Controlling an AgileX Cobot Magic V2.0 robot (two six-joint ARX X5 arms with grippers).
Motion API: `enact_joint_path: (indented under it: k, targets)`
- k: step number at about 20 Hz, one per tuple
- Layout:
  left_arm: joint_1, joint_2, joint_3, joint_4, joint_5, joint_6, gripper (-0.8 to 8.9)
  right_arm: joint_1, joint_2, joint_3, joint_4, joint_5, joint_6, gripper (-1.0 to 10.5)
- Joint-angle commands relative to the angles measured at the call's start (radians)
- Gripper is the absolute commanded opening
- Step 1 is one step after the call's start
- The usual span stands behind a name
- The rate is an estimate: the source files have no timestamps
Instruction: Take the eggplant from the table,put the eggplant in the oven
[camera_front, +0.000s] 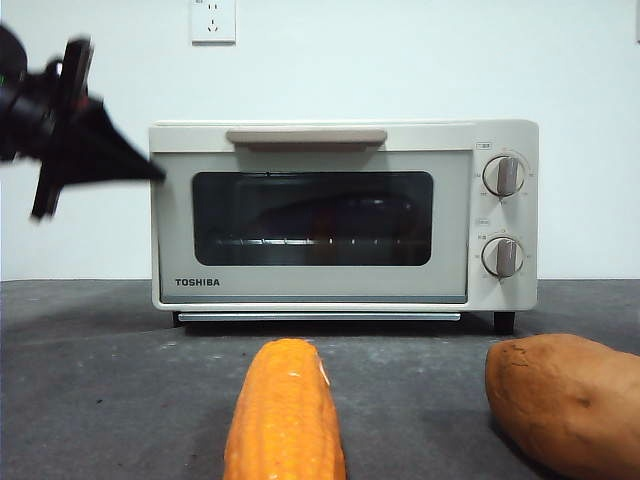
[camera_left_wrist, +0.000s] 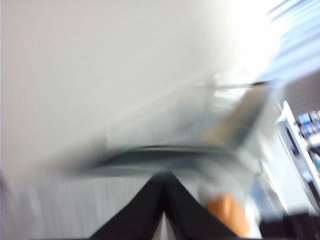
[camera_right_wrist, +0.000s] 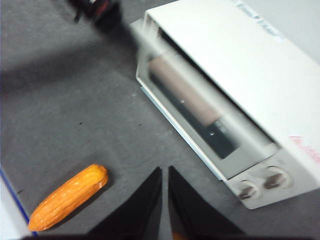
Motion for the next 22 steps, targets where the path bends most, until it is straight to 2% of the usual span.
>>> enact_joint_path:
  k: [1, 5, 8, 10, 13, 16, 18, 21, 22]
  targets:
    - [0.011, 0.016, 0.113, -0.001, 0.012, -0.083, 0.06, 0.013, 0.012, -0.055, 0.03, -0.012, 0.016, 0.1]
    - [0.012, -0.013, 0.204, -0.098, -0.012, -0.08, 0.06, 0.003, 0.012, -0.185, 0.091, -0.003, -0.024, 0.1]
    - [0.001, -0.093, 0.208, -0.207, -0.143, -0.007, 0.06, -0.023, 0.012, -0.283, 0.13, 0.04, -0.082, 0.1]
    - [-0.02, -0.159, 0.208, -0.314, -0.264, 0.059, 0.06, -0.063, 0.012, -0.341, 0.145, 0.081, -0.1, 0.1]
    - [-0.055, -0.25, 0.203, -0.445, -0.454, 0.16, 0.06, -0.158, 0.012, -0.409, 0.186, 0.097, -0.073, 0.1]
    - [-0.1, -0.365, 0.15, -0.46, -0.581, 0.181, 0.06, -0.312, 0.008, -0.461, 0.26, 0.088, 0.015, 0.1]
    - [-0.128, -0.476, 0.046, -0.389, -0.641, 0.164, 0.06, -0.454, -0.003, -0.49, 0.337, 0.015, 0.051, 0.1]
    - [-0.154, -0.653, -0.179, -0.247, -0.722, 0.1, 0.06, -0.614, -0.024, -0.548, 0.487, -0.206, 0.071, 0.1]
    - [-0.159, -0.707, -0.256, -0.198, -0.756, 0.079, 0.06, -0.646, -0.034, -0.581, 0.549, -0.255, 0.071, 0.1]
